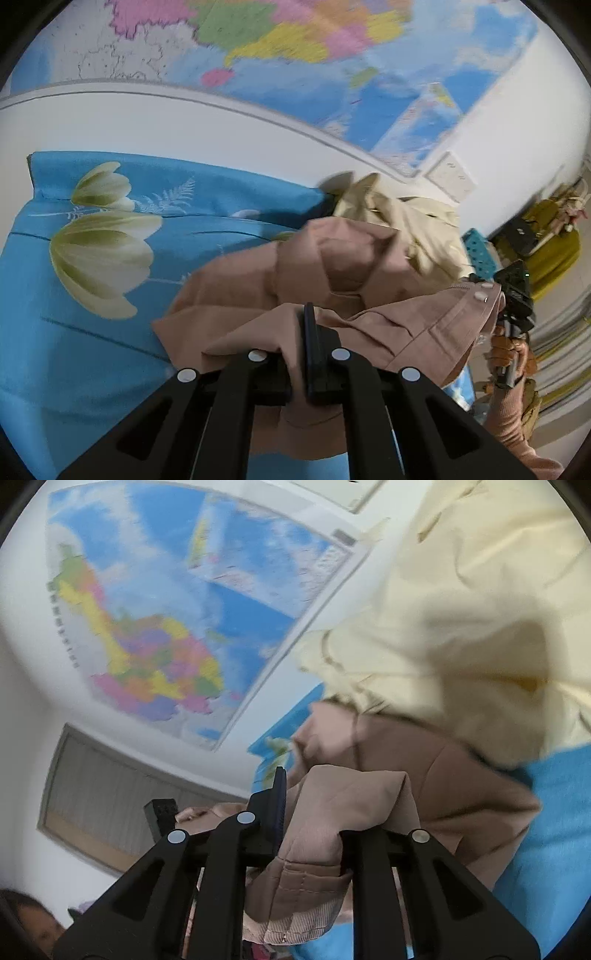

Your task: Fold large clothes

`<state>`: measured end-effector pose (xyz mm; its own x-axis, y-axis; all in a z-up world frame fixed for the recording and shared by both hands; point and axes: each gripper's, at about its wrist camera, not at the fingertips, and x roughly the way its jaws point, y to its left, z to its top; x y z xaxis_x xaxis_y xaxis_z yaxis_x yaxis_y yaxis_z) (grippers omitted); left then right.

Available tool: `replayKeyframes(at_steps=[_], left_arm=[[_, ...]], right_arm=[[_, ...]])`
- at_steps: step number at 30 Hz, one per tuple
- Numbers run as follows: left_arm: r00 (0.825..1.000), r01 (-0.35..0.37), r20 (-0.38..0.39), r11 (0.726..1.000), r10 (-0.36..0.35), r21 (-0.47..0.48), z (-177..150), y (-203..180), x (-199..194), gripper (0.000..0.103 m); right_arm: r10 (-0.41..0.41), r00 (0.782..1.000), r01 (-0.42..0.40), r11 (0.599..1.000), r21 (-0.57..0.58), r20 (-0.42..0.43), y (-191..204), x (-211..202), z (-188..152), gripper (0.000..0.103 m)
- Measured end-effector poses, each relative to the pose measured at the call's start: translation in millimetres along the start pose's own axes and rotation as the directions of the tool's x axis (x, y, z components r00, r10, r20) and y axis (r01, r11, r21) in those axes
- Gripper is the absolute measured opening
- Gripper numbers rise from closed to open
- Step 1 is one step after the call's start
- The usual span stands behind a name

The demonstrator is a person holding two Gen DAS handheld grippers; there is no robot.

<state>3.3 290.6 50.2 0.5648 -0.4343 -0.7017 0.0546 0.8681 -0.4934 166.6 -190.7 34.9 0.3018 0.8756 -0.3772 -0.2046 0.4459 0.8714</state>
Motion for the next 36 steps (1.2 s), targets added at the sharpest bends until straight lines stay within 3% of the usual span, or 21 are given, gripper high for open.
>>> replayKeyframes(at_steps=[7,11,13,14,15,16,19,21,22,23,24,26,29,31,32,34,35,36], left_arm=[[0.992,-0.079,-0.106,0.993,0.071,-0.082,23,39,51,0.005],[0.986,-0.096,-0.145,0.992,0.083,-0.083,23,47,67,0.007],[0.987,-0.056,-0.153,0.995,0.044,-0.077,20,49,65,0.019],[0.988,-0.036,-0.155,0.997,0.025,-0.069,18,48,64,0.035],[0.989,-0.012,-0.15,0.998,0.004,-0.055,14,47,60,0.044],[0.99,-0.003,-0.139,1.0,-0.001,-0.03,10,45,55,0.045],[0.991,0.021,-0.129,0.999,-0.017,0.026,0,38,48,0.047],[0.99,0.029,-0.139,0.999,-0.024,0.033,-3,37,51,0.046],[0.988,0.035,-0.149,0.999,-0.03,0.03,-3,37,55,0.044],[0.987,0.042,-0.153,0.999,-0.038,0.023,-2,38,60,0.035],[0.988,0.042,-0.151,0.999,-0.04,0.01,1,39,62,0.028],[0.99,0.05,-0.129,0.998,-0.054,-0.034,10,42,64,0.022],[0.988,0.118,-0.078,0.977,-0.133,-0.179,32,61,63,0.023],[0.991,0.092,-0.071,0.956,-0.116,-0.278,41,76,70,0.048],[0.991,0.066,-0.089,0.95,-0.098,-0.305,43,83,77,0.062],[0.991,0.029,-0.121,0.964,-0.063,-0.266,44,84,86,0.061],[0.99,0.045,-0.118,0.972,-0.074,-0.231,41,82,82,0.061],[0.992,0.069,-0.093,0.976,-0.09,-0.207,37,80,75,0.062]], right_arm=[[-0.124,0.992,0.126,0.99,0.069,-0.029,-29,34,22,0.029],[-0.13,0.991,0.13,0.991,0.028,-0.021,-26,34,23,0.066],[-0.127,0.992,0.127,0.992,-0.012,-0.018,-18,27,19,0.08],[-0.13,0.991,0.129,0.991,-0.044,-0.018,-11,23,15,0.084],[-0.133,0.991,0.131,0.988,-0.078,-0.019,-5,19,11,0.086],[-0.138,0.99,0.134,0.984,-0.115,-0.026,0,15,5,0.09],[-0.147,0.987,0.132,0.972,-0.192,-0.066,8,13,-13,0.091],[-0.185,0.976,0.156,0.961,-0.228,-0.112,7,25,-22,0.082],[-0.196,0.972,0.164,0.959,-0.23,-0.126,5,32,-22,0.064],[-0.196,0.971,0.162,0.961,-0.225,-0.139,2,38,-21,0.039],[-0.19,0.971,0.157,0.964,-0.212,-0.144,-2,43,-16,0.028],[-0.144,0.983,0.121,0.974,-0.19,-0.11,-2,42,-5,0.024],[-0.067,0.998,0.066,0.985,-0.156,0.0,4,27,19,0.021],[-0.084,0.995,0.089,0.992,-0.094,0.059,-4,23,35,0.024],[-0.094,0.995,0.097,0.993,-0.063,0.043,-10,27,38,0.026],[-0.151,0.989,0.151,0.987,-0.051,0.008,-19,38,37,0.035],[-0.167,0.986,0.167,0.984,-0.058,0.003,-19,39,35,0.045],[-0.16,0.987,0.161,0.984,-0.073,0.01,-17,36,31,0.049]])
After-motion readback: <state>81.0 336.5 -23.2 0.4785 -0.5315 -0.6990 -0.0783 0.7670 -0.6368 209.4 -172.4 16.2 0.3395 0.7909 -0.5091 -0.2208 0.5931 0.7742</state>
